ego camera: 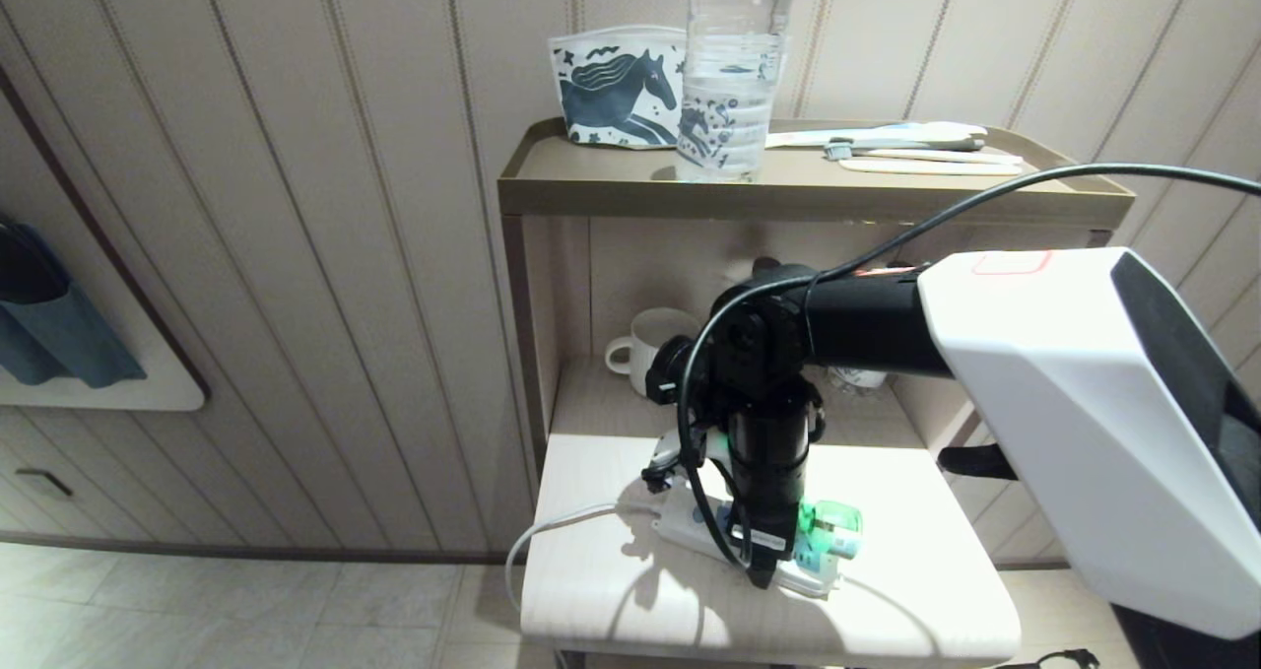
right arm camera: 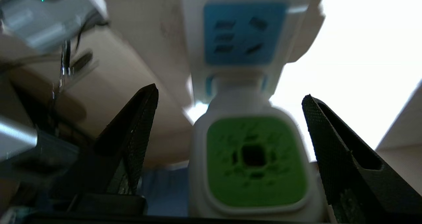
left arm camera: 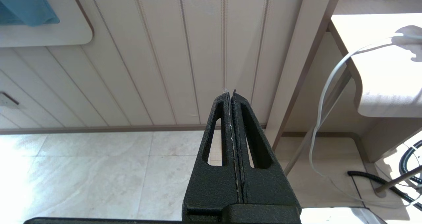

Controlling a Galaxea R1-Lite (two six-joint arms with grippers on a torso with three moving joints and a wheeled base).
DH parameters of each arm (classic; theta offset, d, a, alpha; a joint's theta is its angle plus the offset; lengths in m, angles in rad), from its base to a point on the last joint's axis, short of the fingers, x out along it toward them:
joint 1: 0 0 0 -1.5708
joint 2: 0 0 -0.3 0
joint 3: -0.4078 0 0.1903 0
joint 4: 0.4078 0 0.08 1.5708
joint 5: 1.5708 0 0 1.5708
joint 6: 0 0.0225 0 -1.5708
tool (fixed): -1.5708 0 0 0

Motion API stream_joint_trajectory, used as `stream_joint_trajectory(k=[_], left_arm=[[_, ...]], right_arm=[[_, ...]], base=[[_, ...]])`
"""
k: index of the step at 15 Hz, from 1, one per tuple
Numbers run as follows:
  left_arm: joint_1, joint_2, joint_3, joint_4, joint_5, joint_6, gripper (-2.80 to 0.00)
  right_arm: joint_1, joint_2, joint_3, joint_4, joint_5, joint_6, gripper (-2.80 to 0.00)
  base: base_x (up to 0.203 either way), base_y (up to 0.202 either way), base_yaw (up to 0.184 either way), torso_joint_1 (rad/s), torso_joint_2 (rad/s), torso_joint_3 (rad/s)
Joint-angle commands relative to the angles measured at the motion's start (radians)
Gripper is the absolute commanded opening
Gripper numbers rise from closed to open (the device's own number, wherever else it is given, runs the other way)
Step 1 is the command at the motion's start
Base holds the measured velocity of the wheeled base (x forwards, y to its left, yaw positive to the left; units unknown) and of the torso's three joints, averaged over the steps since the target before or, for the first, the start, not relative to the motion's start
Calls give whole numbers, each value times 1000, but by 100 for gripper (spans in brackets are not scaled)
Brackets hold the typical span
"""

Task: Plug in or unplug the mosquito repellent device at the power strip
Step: Insert the plug into the socket, then hold the socket with your left hand and unplug it with your right hand

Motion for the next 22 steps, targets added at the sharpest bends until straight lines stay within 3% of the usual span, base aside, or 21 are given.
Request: stream_joint_trajectory(k=[1, 13, 14, 15, 18, 22], left_arm=[[0, 0, 0, 1, -1, 0, -280], [0, 1, 0, 1, -1, 0, -280], [0, 2, 0, 1, -1, 0, -280], [0, 1, 0, 1, -1, 0, -280], [0, 1, 0, 1, -1, 0, -280], [0, 1, 0, 1, -1, 0, -280]], right_arm=[[0, -61, 0, 6, -4, -1, 0], [0, -299, 53, -5, 2, 44, 0], [0, -329, 81, -7, 2, 49, -63], [0, -360, 107, -8, 2, 51, -280], [4, -452, 201, -16, 7, 61, -280], [8, -639, 378, -138, -4, 169, -280]], base=[[0, 0, 0, 0, 0, 0], [0, 0, 0, 0, 0, 0], [0, 0, 0, 0, 0, 0], [0, 0, 0, 0, 0, 0], [0, 0, 0, 0, 0, 0], [0, 0, 0, 0, 0, 0]])
